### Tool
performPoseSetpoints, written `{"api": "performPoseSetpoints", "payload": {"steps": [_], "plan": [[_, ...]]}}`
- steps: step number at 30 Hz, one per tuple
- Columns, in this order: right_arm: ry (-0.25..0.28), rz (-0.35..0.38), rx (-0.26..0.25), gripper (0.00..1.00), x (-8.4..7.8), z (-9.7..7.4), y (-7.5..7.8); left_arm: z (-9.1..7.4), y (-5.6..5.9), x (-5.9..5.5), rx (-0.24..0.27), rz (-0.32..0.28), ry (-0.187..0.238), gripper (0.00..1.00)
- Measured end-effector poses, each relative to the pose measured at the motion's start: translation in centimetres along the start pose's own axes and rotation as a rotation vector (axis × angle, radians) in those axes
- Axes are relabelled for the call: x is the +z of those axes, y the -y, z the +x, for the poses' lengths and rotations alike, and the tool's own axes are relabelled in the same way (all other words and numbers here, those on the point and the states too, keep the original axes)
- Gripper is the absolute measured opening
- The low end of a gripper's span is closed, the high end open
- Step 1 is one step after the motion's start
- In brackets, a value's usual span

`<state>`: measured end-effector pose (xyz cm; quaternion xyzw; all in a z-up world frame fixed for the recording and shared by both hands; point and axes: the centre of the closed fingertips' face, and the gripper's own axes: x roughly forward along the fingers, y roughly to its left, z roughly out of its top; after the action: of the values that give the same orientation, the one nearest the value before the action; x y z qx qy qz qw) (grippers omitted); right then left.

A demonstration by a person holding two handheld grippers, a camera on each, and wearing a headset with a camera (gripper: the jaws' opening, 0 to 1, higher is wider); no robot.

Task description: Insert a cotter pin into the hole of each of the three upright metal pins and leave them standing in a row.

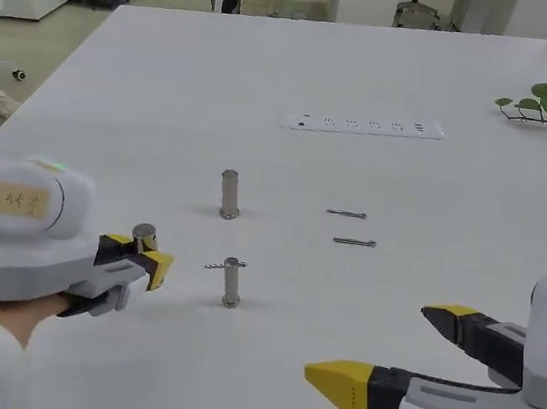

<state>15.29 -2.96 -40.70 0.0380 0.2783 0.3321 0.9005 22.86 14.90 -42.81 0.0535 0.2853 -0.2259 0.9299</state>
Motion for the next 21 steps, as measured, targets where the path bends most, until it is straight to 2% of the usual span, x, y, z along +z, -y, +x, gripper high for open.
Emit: {"api": "performPoseSetpoints", "payload": {"steps": [10,15,17,21], "plan": [[0.001,0.000,0.000,0.88,-0.1,-0.1,0.0,-0.5,1.9,-1.5,-0.016,-0.010,-0.029,0.10],[-0.003,-0.001,0.001,0.88,-0.2,-0.1,0.0,0.1,2.7,-2.6,-0.030,0.022,-0.060,0.10],[-0.003,-0.001,0.001,0.88,-0.2,-0.1,-0.1,0.2,3.0,-2.8,-0.039,0.078,-0.074,0.10],[0.002,0.004,0.001,0.87,-0.2,-0.2,-0.1,0.5,3.7,-2.8,-0.056,0.074,-0.073,0.10]]}}
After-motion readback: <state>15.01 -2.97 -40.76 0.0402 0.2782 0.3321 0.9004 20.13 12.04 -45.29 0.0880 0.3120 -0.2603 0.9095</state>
